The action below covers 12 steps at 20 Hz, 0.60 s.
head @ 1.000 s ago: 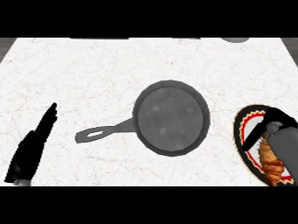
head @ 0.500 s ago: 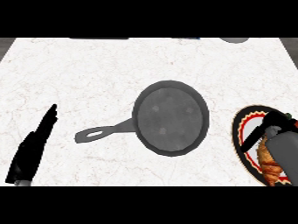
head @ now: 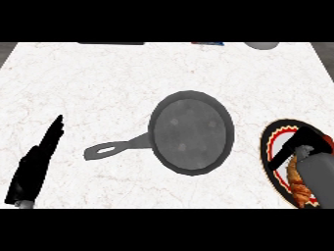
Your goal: Pick the croissant from the plate and place it in the pan
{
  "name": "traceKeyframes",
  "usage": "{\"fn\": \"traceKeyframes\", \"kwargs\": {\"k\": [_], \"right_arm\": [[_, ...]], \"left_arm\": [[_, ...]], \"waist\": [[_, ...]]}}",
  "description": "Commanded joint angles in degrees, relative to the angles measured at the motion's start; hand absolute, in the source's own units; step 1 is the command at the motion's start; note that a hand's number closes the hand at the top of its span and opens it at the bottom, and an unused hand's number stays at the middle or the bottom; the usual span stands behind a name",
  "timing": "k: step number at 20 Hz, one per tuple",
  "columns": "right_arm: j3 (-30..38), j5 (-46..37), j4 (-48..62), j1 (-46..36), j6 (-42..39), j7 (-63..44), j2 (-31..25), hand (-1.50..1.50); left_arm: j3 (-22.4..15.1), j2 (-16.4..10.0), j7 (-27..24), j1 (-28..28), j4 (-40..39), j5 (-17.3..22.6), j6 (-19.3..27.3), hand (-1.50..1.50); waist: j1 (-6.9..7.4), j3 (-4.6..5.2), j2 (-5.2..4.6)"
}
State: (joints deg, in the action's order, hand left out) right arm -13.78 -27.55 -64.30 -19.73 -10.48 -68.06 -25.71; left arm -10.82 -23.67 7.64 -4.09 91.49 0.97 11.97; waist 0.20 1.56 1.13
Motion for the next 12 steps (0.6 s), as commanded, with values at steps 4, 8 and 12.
{"fn": "traceKeyframes", "kwargs": {"k": [4, 8, 12], "right_arm": [[1.24, -1.86, -0.21, 3.08, 1.17, -8.85, 3.4, 1.5], [-1.24, -8.16, -12.6, 11.76, 11.18, -13.62, 9.82, 1.5], [-2.95, -15.46, -19.57, 15.99, 15.88, -12.96, 14.66, 1.5]], "left_arm": [[0.73, 0.08, 0.57, 0.36, 0.44, -0.31, -0.41, 0.0], [1.1, 0.27, 0.37, -2.2, 0.05, -0.87, 1.09, 0.0], [2.22, -0.15, 1.01, -2.87, -0.23, -0.54, 1.57, 0.0]], "waist": [[-0.51, -1.49, -1.01], [-3.67, -1.24, 0.37], [-6.3, -0.92, 1.61]]}}
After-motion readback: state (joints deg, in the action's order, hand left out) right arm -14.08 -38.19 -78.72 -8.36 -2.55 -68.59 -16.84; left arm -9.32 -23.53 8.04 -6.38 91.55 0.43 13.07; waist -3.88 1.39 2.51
